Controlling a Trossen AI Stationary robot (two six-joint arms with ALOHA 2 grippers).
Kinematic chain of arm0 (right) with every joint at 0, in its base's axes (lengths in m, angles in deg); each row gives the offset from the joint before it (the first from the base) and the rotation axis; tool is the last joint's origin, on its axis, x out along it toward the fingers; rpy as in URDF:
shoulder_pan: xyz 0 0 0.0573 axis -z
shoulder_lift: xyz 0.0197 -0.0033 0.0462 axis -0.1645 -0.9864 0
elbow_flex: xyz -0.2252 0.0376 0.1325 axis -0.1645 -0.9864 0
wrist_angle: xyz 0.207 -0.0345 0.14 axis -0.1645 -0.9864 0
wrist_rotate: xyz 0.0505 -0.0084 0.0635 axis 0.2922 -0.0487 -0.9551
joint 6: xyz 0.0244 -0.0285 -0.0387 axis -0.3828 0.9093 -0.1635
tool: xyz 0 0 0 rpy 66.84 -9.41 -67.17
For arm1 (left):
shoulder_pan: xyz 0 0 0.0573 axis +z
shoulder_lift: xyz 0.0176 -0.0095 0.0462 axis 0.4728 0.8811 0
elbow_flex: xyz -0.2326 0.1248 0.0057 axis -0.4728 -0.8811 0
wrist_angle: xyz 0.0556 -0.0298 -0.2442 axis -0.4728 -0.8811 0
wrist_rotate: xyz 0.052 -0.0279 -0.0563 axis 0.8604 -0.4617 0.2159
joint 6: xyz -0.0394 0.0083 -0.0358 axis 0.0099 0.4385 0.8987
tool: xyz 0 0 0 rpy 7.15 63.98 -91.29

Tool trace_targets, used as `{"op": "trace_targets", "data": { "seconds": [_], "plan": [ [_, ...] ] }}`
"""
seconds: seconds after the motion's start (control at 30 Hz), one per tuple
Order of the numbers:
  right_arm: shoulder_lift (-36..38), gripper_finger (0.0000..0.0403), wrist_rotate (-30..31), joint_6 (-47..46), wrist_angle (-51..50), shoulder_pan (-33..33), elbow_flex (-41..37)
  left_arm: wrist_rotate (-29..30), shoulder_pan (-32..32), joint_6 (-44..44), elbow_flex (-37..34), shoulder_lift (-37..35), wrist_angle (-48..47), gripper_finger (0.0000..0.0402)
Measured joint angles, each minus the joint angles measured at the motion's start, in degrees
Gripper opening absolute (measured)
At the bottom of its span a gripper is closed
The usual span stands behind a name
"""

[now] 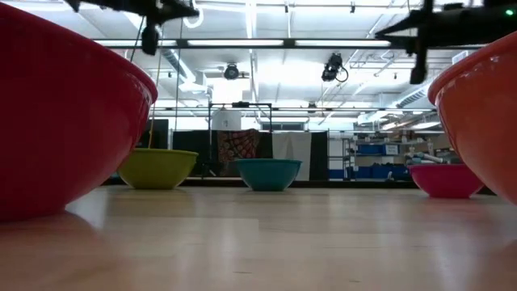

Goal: Nest bowls inside each other
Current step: Move the red bowl to the center of the table

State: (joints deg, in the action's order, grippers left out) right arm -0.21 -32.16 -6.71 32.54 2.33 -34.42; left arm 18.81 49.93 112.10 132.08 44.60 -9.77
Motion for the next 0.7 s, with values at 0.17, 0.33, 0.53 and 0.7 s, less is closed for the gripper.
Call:
{"op": "trace_targets", "data": {
  "seconds": [0.17,0.33,0.53,0.7],
  "plan": [
    [-10.36,0.002,-2.67,-0.65,-1.2,1.29,6.75,-13.9,0.9,0.01,4.78,1.94,-1.34,0.0002],
    [-19.86,0.002,-3.48,-1.1,2.37,1.13,10.87,-13.68,0.85,-1.29,6.84,2.02,-0.85,0.0002],
    [-29.43,0.002,-9.8,-4.49,6.22,-2.92,15.22,-13.22,2.19,-0.55,7.06,2.05,-4.99,0.0002],
    [-36.61,0.002,-10.86,-3.14,7.96,-7.26,19.62,-14.49,1.87,-2.19,7.06,2.13,-7.17,0.0002]
  ]
}}
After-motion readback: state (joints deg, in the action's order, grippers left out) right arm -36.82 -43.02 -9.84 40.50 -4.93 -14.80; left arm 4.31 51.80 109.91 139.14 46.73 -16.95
